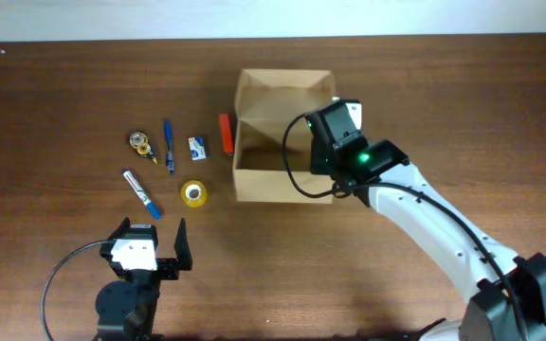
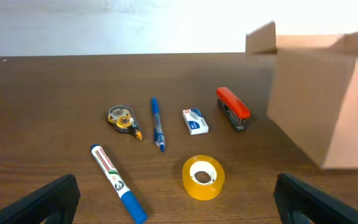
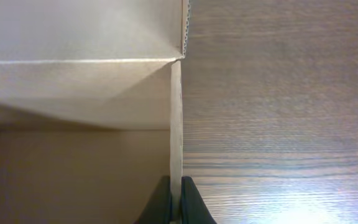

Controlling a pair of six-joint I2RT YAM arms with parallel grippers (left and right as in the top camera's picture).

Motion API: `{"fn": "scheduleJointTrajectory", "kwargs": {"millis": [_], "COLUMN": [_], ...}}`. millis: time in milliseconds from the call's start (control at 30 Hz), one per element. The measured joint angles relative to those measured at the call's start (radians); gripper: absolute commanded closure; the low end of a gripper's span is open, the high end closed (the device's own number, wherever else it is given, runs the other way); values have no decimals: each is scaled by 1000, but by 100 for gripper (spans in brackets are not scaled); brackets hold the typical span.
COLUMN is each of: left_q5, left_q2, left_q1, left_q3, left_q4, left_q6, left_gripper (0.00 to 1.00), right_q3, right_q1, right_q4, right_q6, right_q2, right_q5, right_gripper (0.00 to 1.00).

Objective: Pack container
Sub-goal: 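Push the box wall with the right gripper to shift the box left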

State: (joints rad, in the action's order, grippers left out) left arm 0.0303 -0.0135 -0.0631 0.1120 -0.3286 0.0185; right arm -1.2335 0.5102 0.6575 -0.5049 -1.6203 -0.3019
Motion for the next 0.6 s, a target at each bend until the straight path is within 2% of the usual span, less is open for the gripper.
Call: {"fn": "scheduleJointTrajectory", "kwargs": {"millis": [367,600], "left_q5": [0,0], "left_q2": [0,0], "left_q1": [0,0], "left_q3": [0,0], "left_q4": [0,0], "left_q6": [0,0], "left_gripper": [0,0], "right_q3": [146,213], "right_q1": [-4,-56], "right_q4": [-188,-264], "right_q6": [66,156], "right_q2": [0,0], "right_q5": [-38,56], "right_gripper": [96,96]}}
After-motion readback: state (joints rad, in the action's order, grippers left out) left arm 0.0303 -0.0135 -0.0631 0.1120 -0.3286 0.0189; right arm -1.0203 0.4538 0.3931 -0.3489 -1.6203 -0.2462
